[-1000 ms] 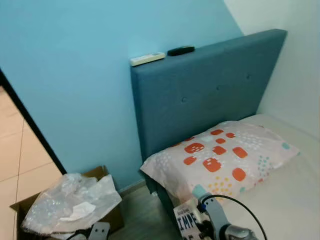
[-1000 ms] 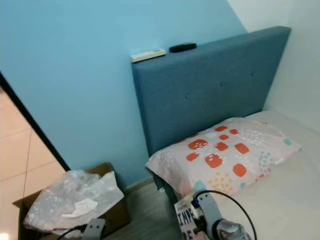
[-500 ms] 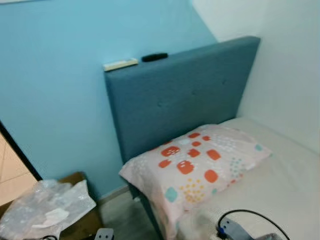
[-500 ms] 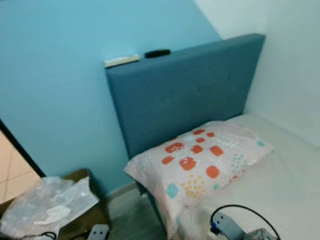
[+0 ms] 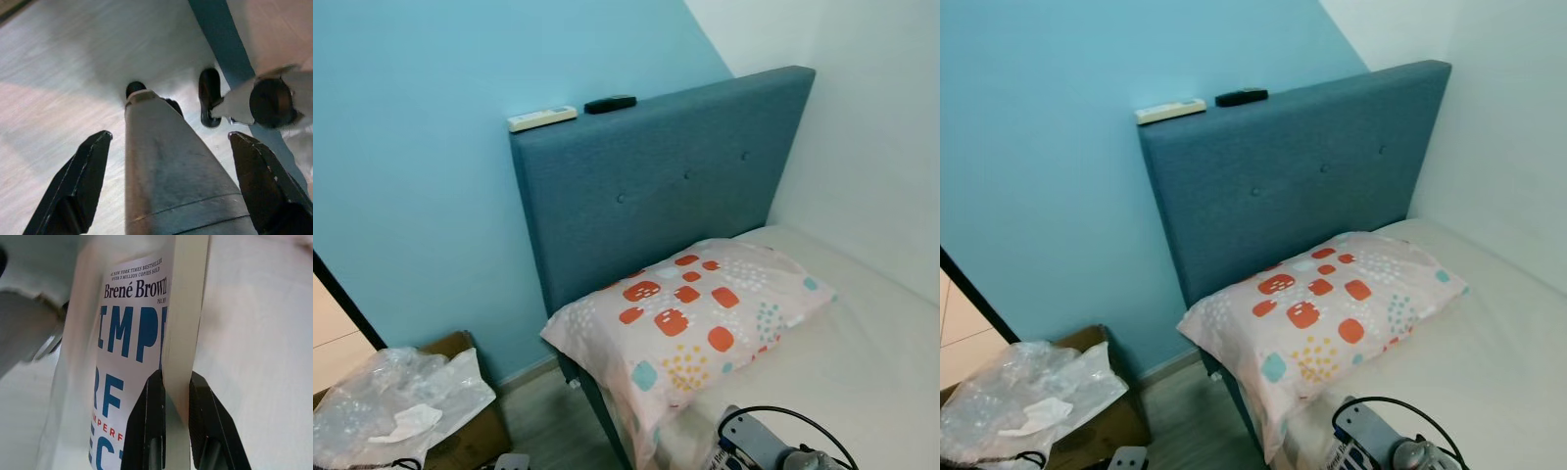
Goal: Clean up the room
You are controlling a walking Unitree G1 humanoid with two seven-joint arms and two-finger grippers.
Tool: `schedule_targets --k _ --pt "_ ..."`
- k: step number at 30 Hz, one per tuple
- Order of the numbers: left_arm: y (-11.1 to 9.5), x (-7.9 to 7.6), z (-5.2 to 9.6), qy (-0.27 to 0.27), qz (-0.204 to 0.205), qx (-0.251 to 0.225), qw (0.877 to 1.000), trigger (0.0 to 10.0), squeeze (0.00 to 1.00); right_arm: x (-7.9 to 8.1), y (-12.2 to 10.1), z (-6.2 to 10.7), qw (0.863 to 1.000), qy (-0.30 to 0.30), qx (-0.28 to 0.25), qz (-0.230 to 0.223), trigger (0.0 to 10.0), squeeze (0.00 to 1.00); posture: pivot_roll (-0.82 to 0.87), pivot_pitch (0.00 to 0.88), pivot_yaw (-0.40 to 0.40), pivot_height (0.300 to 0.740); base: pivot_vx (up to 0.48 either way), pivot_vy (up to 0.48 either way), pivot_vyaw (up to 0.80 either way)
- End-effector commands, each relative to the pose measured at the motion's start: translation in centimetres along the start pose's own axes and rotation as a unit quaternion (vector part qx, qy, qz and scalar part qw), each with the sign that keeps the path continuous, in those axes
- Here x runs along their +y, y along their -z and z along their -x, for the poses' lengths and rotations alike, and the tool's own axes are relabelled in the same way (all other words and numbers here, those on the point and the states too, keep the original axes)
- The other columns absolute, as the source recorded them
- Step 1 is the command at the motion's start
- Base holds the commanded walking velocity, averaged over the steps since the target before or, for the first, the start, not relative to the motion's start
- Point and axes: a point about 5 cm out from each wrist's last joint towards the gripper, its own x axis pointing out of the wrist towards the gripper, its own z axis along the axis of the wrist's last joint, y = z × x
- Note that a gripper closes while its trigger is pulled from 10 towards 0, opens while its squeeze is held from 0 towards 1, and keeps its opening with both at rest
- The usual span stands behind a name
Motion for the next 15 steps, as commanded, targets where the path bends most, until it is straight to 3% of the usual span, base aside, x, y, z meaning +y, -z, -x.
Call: schedule_targets --k 1,4,8,15 --pt "1.3 0.9 0.4 -0.008 -0.003 0.018 1.0 10.0 0.0 -0.5 -1.5 -0.1 0.999 0.027 -0.035 -0.023 10.0 0.0 -0.07 0.072 0.012 0.735 0.0 0.0 0.0" --pt "1.7 1.2 0.6 -0.009 -0.004 0.021 1.0 10.0 0.0 -0.5 -1.8 -0.1 0.998 0.035 -0.041 -0.036 10.0 0.0 -0.06 0.083 0.014 0.735 0.0 0.0 0.0" --pt "3.6 2.8 1.6 -0.017 -0.011 0.038 0.999 10.0 0.0 -0.6 -2.5 -0.3 0.995 0.081 -0.047 -0.039 10.0 0.0 -0.02 0.148 0.042 0.735 0.0 0.0 0.0" --pt "4.6 4.3 2.5 -0.023 -0.021 0.043 0.999 10.0 0.0 0.0 -3.0 -0.5 0.993 0.077 -0.059 -0.069 10.0 0.0 0.03 0.212 0.076 0.735 0.0 0.0 0.0"
